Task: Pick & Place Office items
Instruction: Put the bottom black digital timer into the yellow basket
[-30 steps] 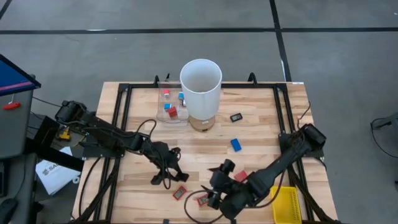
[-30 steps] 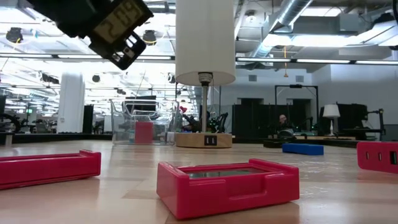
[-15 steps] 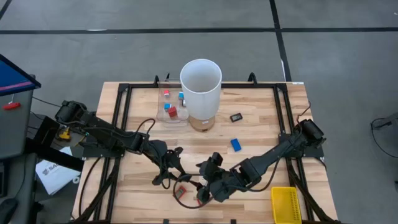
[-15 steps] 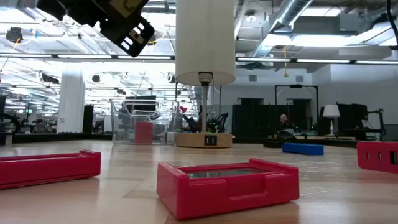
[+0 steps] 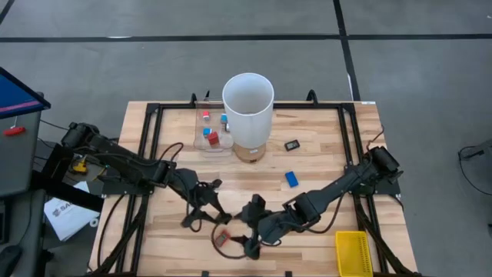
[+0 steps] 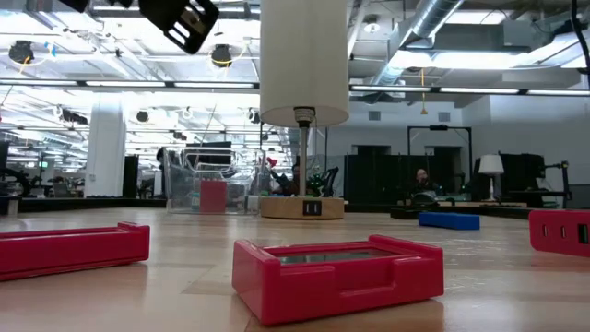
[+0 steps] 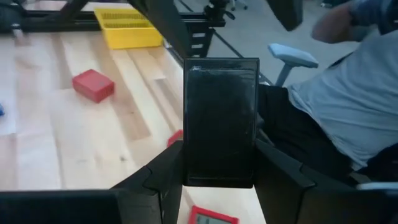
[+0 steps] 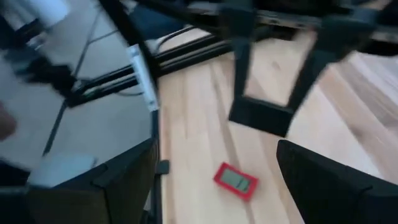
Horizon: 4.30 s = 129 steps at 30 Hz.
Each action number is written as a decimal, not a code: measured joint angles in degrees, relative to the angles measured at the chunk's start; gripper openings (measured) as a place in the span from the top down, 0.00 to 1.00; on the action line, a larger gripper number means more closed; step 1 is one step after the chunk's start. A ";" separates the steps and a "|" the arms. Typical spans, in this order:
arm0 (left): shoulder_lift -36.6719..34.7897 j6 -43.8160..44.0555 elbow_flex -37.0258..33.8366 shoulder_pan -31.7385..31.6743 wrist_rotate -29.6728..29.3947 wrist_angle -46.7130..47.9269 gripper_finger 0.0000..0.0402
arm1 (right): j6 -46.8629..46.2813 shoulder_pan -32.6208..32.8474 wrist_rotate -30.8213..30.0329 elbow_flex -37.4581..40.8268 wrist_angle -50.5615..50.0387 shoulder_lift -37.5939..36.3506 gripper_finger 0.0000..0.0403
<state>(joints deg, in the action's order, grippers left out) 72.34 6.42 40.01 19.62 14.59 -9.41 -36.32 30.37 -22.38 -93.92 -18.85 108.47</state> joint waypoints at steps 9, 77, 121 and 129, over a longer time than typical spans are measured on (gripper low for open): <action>0.00 3.33 0.00 0.99 6.38 -0.01 0.62 | 16.89 0.83 -2.84 -1.45 -3.94 -0.02 0.20; 0.02 6.10 0.00 0.90 11.41 -4.55 0.61 | 41.67 -1.20 1.61 -1.56 11.84 3.39 0.50; 0.04 6.36 0.00 0.96 12.43 -6.19 0.60 | 42.90 -3.55 4.39 -1.55 14.05 5.97 0.64; 0.04 6.51 0.00 0.98 13.15 -6.19 0.60 | 45.13 -2.20 4.60 -4.30 12.86 6.03 0.69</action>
<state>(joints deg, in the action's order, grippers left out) 72.38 12.93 40.01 20.60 27.74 -15.60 8.81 28.16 -17.78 -98.22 -5.99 114.49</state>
